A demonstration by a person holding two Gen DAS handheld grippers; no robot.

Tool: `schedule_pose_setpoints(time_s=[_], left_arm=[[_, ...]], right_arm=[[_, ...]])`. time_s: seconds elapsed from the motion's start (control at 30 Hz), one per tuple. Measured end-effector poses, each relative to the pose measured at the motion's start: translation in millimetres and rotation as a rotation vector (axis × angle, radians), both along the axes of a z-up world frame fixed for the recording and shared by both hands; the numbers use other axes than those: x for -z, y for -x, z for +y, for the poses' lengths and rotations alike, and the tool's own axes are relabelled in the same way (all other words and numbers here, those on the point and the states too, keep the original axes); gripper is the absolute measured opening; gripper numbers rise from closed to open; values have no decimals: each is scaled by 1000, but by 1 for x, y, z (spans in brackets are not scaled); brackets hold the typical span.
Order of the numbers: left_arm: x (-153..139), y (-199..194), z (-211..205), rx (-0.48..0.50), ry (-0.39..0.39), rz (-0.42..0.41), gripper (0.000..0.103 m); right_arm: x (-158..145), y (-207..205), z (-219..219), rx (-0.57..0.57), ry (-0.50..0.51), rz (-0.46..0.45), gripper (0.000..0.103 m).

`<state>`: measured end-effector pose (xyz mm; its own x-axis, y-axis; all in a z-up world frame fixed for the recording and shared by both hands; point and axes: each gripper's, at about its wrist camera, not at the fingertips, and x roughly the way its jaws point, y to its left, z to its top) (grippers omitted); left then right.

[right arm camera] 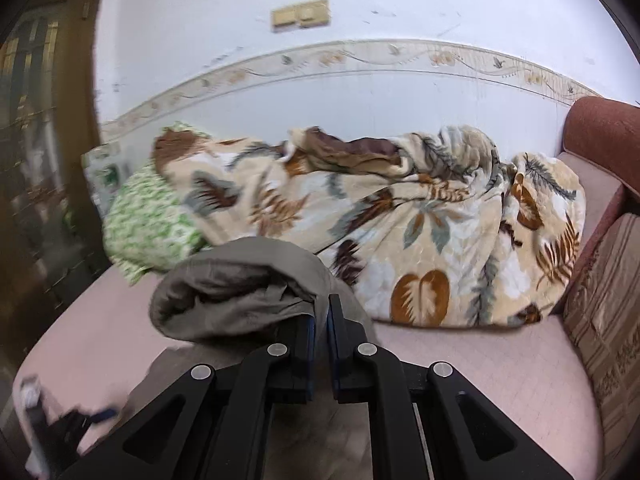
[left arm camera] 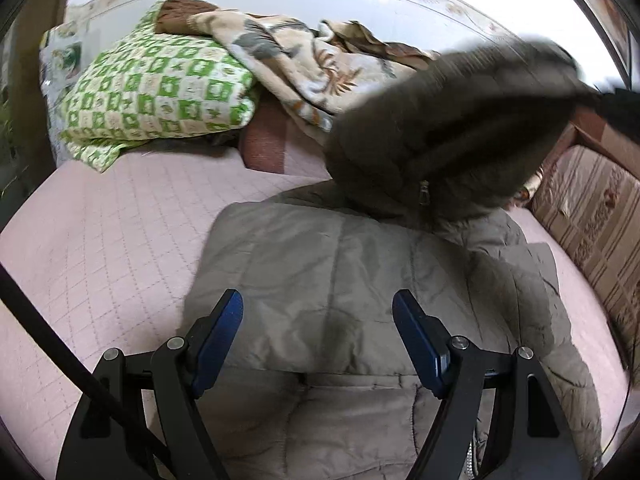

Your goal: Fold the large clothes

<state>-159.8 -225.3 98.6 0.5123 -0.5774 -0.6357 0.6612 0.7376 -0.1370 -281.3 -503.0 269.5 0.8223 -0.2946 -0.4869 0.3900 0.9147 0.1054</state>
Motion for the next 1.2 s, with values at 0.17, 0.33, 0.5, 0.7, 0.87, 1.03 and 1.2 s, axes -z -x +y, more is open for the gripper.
schedule_pose_setpoints(time_s=[0.17, 0.33, 0.5, 0.7, 0.87, 1.03, 1.2], left_arm=[[0, -9, 13, -36, 1, 5, 76], [1, -11, 11, -42, 16, 18, 76], [3, -4, 2, -13, -13, -13, 76], [6, -8, -9, 6, -17, -14, 76], [5, -10, -15, 6, -1, -7, 76], [9, -5, -23, 18, -37, -27, 76], [14, -10, -23, 14, -57, -10, 76]], right_arm=[[41, 50, 61, -35, 19, 40, 6], [131, 57, 102, -67, 41, 209, 6], [202, 39, 103, -64, 30, 365, 8], [185, 48, 106, -149, 7, 400, 41], [138, 77, 109, -199, -9, 235, 41], [107, 38, 80, -64, -56, 93, 41], [172, -25, 50, 52, -213, 203, 34]])
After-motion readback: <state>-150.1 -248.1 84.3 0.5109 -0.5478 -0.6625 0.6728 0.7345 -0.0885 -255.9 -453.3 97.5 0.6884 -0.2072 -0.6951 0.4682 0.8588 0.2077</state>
